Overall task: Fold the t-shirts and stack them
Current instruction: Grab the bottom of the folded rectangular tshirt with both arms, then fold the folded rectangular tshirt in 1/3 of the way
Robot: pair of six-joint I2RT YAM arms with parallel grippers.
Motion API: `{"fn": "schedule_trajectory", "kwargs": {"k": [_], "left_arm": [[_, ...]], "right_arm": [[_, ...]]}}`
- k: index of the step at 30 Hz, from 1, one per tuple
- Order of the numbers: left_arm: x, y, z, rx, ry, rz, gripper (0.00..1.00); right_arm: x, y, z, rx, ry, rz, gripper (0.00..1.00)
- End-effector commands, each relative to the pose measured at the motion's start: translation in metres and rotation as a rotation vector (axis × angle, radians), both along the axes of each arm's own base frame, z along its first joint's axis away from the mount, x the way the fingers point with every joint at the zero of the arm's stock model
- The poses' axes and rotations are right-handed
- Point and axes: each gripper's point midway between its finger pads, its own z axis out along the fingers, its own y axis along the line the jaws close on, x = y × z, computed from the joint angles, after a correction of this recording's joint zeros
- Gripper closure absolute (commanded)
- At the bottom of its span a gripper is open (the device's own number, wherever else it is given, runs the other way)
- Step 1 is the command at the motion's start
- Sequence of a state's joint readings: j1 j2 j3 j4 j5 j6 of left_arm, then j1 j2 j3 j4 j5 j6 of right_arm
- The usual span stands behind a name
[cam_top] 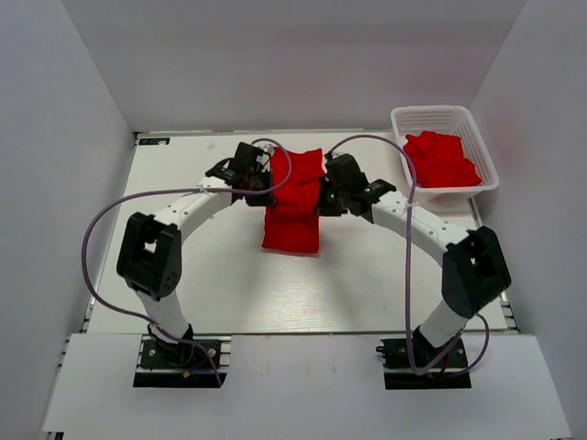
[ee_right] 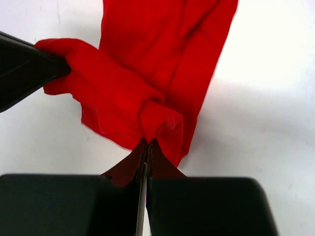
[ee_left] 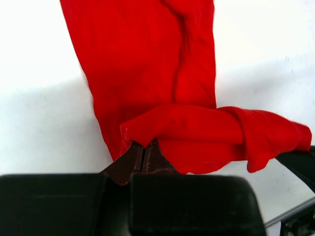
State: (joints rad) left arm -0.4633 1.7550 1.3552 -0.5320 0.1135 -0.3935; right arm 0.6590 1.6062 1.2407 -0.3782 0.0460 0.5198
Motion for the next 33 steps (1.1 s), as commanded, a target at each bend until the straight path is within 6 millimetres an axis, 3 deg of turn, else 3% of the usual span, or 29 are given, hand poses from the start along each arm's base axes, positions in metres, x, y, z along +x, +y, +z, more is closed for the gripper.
{"fn": "schedule_trajectory", "kwargs": {"k": [1,2,4,5,6,13,17,21,22,25,26,29,33], "left_arm": [[0.03,0.006,0.02,-0.006,-0.076,-0.031,1.0],[0.035,0.009,0.009,-0.002,-0.051,-0.022,1.0],[0.047,0.009,0.006,-0.003,-0.053,-0.026,1.0],[0.049,0.013,-0.009,0.003,-0.019,-0.02,1.0],[0.054,0.017,-0.01,0.003,-0.019,-0.007,1.0],[0.069,0.015,-0.039,-0.028,0.033,-0.032,1.0],[0.079,0.009,-0.045,-0.037,0.025,-0.048,1.0],[0.087,0.01,-0.053,-0.038,0.044,-0.044,0.89],[0.087,0.01,-0.053,-0.038,0.044,-0.044,0.74],[0.093,0.008,-0.05,-0.047,0.017,-0.045,0.52],[0.1,0.005,-0.04,-0.055,-0.009,-0.045,0.45],[0.11,0.005,-0.031,-0.069,-0.028,-0.043,0.41],[0.126,0.004,-0.009,-0.094,-0.086,-0.042,0.38]], "right_arm": [[0.033,0.004,0.014,0.032,-0.064,0.014,1.0],[0.037,0.008,0.012,0.048,-0.051,0.026,1.0],[0.047,0.009,0.0,0.043,-0.036,0.032,1.0],[0.052,0.009,0.0,0.048,-0.036,0.027,1.0],[0.055,0.008,-0.013,0.032,-0.015,0.027,1.0],[0.077,0.011,-0.032,0.051,0.017,0.035,1.0],[0.088,0.012,-0.043,0.044,0.016,0.034,1.0],[0.099,0.013,-0.049,0.042,0.032,0.029,1.0],[0.099,0.014,-0.057,0.035,0.045,0.039,1.0],[0.107,0.016,-0.055,0.052,0.03,0.039,1.0],[0.11,0.017,-0.056,0.062,0.029,0.039,0.86],[0.127,0.02,-0.042,0.095,-0.008,0.028,0.64],[0.148,0.016,-0.023,0.121,-0.062,0.001,0.52]]}}
